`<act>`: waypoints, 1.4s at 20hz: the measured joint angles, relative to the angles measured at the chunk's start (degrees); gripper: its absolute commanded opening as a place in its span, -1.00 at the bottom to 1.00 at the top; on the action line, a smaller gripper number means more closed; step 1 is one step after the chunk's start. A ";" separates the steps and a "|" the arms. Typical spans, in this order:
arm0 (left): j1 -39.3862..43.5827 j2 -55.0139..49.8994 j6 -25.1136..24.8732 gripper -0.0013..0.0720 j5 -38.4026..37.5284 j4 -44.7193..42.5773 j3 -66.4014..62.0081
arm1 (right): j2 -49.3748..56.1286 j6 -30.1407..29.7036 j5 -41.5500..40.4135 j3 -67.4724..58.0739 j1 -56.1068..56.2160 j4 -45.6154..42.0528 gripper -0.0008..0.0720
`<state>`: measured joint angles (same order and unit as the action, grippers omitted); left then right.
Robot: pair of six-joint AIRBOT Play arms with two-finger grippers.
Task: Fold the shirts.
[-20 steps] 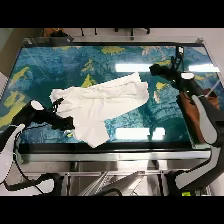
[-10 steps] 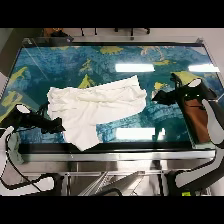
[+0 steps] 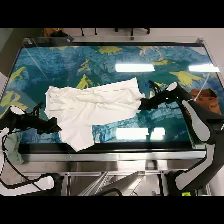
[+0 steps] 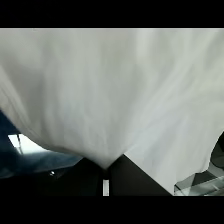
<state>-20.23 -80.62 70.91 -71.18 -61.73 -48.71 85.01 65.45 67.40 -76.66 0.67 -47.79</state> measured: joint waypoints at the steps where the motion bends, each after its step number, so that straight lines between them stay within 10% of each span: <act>1: -0.04 0.07 -0.04 -0.92 -0.07 0.02 -0.50 | -0.17 -0.90 0.02 -0.07 0.26 1.95 -0.93; 17: -0.13 37.88 4.17 -0.92 1.25 10.73 -56.43 | -42.71 -7.23 -0.39 -31.80 -14.99 14.36 -0.93; 28: 3.15 20.31 -0.28 -0.92 -0.68 17.27 -57.81 | -32.02 -6.34 7.58 -30.82 -15.32 12.00 -0.93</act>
<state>-17.08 -60.31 70.63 -71.85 -44.47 -106.52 52.99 59.11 74.98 -107.48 -14.66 -35.79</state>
